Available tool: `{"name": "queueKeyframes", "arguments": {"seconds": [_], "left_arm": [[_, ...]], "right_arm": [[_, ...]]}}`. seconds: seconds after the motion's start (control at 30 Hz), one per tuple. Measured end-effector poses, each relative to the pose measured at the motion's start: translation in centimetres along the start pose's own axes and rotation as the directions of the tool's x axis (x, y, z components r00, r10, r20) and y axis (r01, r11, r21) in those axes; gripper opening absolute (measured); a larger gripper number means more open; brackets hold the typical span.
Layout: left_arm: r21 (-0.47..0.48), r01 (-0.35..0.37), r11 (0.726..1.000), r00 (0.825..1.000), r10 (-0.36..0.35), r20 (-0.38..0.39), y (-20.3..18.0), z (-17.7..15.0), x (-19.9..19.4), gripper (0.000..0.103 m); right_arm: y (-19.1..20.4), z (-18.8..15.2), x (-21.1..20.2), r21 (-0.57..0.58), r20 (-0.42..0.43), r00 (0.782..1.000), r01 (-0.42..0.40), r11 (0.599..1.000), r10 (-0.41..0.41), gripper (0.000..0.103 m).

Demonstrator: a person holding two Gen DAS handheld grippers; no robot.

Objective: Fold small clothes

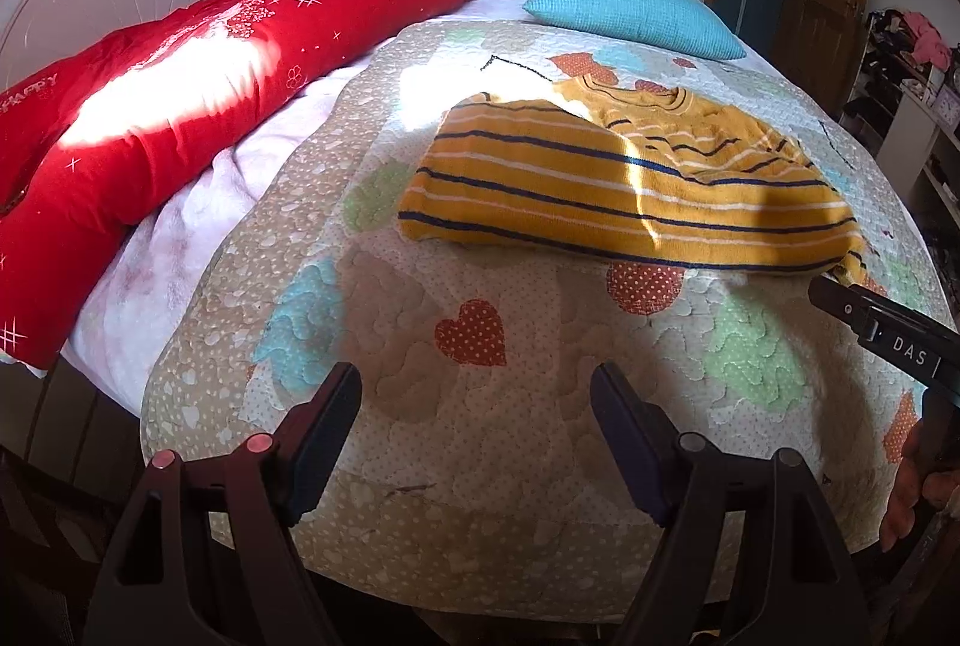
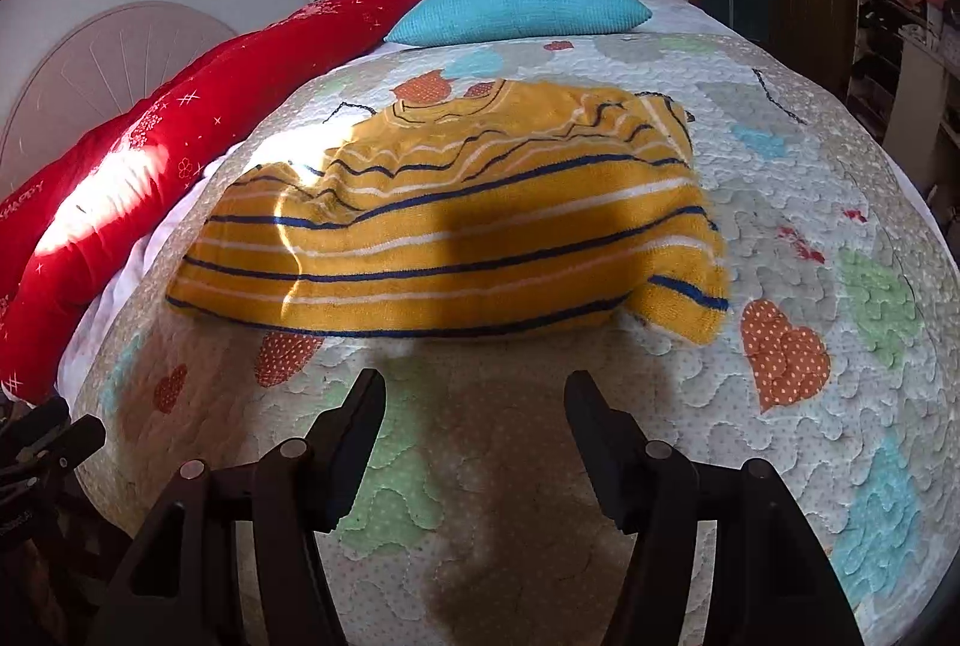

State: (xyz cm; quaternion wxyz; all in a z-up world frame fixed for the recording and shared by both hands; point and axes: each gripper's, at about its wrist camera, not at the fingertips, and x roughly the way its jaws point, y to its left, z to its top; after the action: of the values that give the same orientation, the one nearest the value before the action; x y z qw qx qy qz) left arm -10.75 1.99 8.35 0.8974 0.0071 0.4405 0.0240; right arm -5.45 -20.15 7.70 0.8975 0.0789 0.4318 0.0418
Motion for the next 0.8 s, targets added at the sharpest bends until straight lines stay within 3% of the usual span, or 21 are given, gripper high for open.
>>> {"name": "queueKeyframes", "arguments": {"seconds": [0.8], "left_arm": [[-0.019, -0.005, 1.0, 0.995, 0.003, -0.1, 0.4, -0.6, 3.2, 0.078]], "right_arm": [[-0.8, -0.6, 2.4, 0.013, -0.051, 0.998, 0.023, 1.0, -0.023, 0.07]]}}
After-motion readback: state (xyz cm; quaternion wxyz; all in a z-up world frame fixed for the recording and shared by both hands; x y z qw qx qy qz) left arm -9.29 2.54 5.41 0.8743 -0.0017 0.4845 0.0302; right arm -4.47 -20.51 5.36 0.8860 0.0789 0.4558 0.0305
